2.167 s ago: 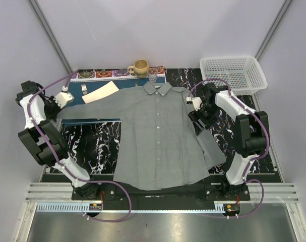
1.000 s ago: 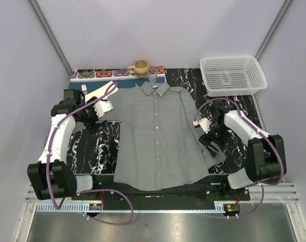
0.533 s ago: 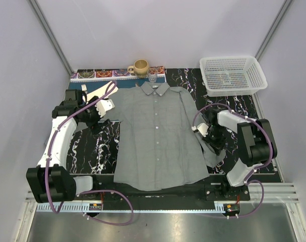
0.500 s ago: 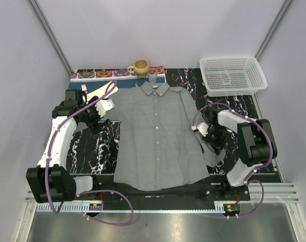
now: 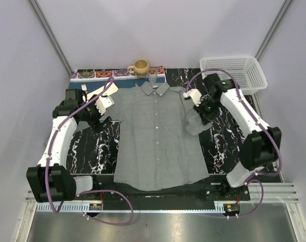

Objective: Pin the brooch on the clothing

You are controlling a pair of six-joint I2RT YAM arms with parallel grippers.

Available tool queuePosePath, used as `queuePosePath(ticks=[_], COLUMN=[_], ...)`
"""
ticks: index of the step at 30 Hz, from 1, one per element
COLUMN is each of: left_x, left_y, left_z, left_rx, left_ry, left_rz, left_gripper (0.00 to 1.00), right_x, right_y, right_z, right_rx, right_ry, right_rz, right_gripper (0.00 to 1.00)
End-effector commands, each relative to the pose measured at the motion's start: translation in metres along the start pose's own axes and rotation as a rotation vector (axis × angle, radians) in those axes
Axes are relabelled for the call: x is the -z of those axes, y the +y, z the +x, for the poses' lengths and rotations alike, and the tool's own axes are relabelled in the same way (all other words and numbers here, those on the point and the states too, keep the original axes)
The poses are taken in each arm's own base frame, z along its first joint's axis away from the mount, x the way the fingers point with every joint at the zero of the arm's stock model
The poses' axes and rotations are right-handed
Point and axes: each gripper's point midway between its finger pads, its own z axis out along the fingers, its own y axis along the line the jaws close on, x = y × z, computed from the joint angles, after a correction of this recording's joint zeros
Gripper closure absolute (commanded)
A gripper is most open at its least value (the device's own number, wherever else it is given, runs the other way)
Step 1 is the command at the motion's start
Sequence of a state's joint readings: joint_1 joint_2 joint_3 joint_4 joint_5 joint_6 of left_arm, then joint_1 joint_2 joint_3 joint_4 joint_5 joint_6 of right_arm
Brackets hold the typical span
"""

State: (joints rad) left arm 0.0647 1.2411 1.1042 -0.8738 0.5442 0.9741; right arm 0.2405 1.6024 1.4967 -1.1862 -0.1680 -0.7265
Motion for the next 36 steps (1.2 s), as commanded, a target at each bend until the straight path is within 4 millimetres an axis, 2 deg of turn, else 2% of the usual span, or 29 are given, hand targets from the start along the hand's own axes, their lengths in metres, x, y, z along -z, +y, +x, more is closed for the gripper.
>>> queuePosePath(ticks=[1, 2, 3, 6, 7, 9, 10, 11, 13, 15, 17, 18, 19, 20, 21, 23, 24, 26, 28, 31, 34, 35, 36], left_x=[0.007, 0.008, 0.008, 0.007, 0.007, 0.006, 0.006, 0.006, 0.005, 0.007, 0.011, 0.013, 0.016, 0.017, 0.017, 0.017, 0.015, 0.014, 0.012, 0.011, 0.011, 0.012, 0.012], left_y=[0.012, 0.011, 0.010, 0.007, 0.005, 0.003, 0.004, 0.003, 0.006, 0.010, 0.020, 0.024, 0.029, 0.034, 0.034, 0.036, 0.033, 0.032, 0.030, 0.029, 0.027, 0.027, 0.026], left_z=[-0.028, -0.028, -0.027, -0.028, -0.028, -0.028, -0.029, -0.030, -0.031, -0.034, -0.033, -0.034, -0.032, -0.032, -0.031, -0.028, -0.027, -0.027, -0.026, -0.026, -0.028, -0.028, -0.029], left_rx=[-0.007, -0.004, 0.009, 0.043, 0.054, 0.085, 0.097, 0.134, 0.174, 0.241, 0.339, 0.370, 0.406, 0.436, 0.448, 0.465, 0.470, 0.490, 0.508, 0.532, 0.548, 0.556, 0.556], left_ry=[-0.084, -0.083, -0.083, -0.092, -0.093, -0.095, -0.100, -0.101, -0.109, -0.128, -0.165, -0.181, -0.201, -0.216, -0.221, -0.224, -0.225, -0.236, -0.243, -0.253, -0.265, -0.269, -0.270], left_rz=[-0.033, -0.035, -0.033, -0.025, -0.018, -0.012, -0.012, -0.006, -0.005, -0.010, -0.017, -0.021, -0.027, -0.039, -0.039, -0.049, -0.044, -0.048, -0.045, -0.052, -0.050, -0.051, -0.050], left_gripper=[0.01, 0.01, 0.01, 0.01, 0.01, 0.01, 0.01, 0.01, 0.01, 0.01, 0.01, 0.01, 0.01, 0.01, 0.01, 0.01, 0.01, 0.01, 0.01, 0.01, 0.01, 0.01, 0.01], right_x=[-0.010, -0.009, -0.007, -0.005, -0.005, -0.011, -0.013, -0.024, -0.031, -0.044, -0.043, -0.046, -0.046, -0.036, -0.041, -0.032, -0.037, -0.032, -0.043, -0.058, -0.076, -0.089, -0.091], right_y=[0.076, 0.086, 0.106, 0.133, 0.148, 0.156, 0.158, 0.159, 0.152, 0.132, 0.111, 0.106, 0.104, 0.103, 0.103, 0.113, 0.118, 0.126, 0.138, 0.148, 0.148, 0.150, 0.152], right_z=[-0.018, -0.025, -0.036, -0.056, -0.063, -0.079, -0.084, -0.087, -0.099, -0.106, -0.108, -0.112, -0.112, -0.115, -0.114, -0.117, -0.115, -0.119, -0.123, -0.133, -0.141, -0.140, -0.146], right_rx=[0.046, 0.074, 0.118, 0.221, 0.254, 0.255, 0.217, 0.183, 0.117, 0.053, 0.004, 0.009, 0.009, 0.015, 0.016, 0.006, -0.001, -0.028, -0.031, -0.035, -0.061, -0.070, -0.084], right_ry=[0.016, 0.002, -0.024, -0.065, -0.072, -0.091, -0.080, -0.051, -0.041, -0.057, -0.082, -0.112, -0.128, -0.172, -0.193, -0.238, -0.250, -0.303, -0.345, -0.361, -0.352, -0.326, -0.318], right_rz=[-0.384, -0.422, -0.478, -0.527, -0.549, -0.574, -0.592, -0.627, -0.609, -0.555, -0.475, -0.441, -0.418, -0.387, -0.382, -0.396, -0.406, -0.412, -0.408, -0.371, -0.380, -0.401, -0.420], right_gripper=[1.00, 1.00, 1.00, 1.00, 0.97, 0.89, 0.80, 0.69, 0.44, 0.37, 0.27, 0.25, 0.16, 0.13, 0.11, 0.09, 0.08, 0.08, 0.00, 0.00, 0.00, 0.00, 0.00])
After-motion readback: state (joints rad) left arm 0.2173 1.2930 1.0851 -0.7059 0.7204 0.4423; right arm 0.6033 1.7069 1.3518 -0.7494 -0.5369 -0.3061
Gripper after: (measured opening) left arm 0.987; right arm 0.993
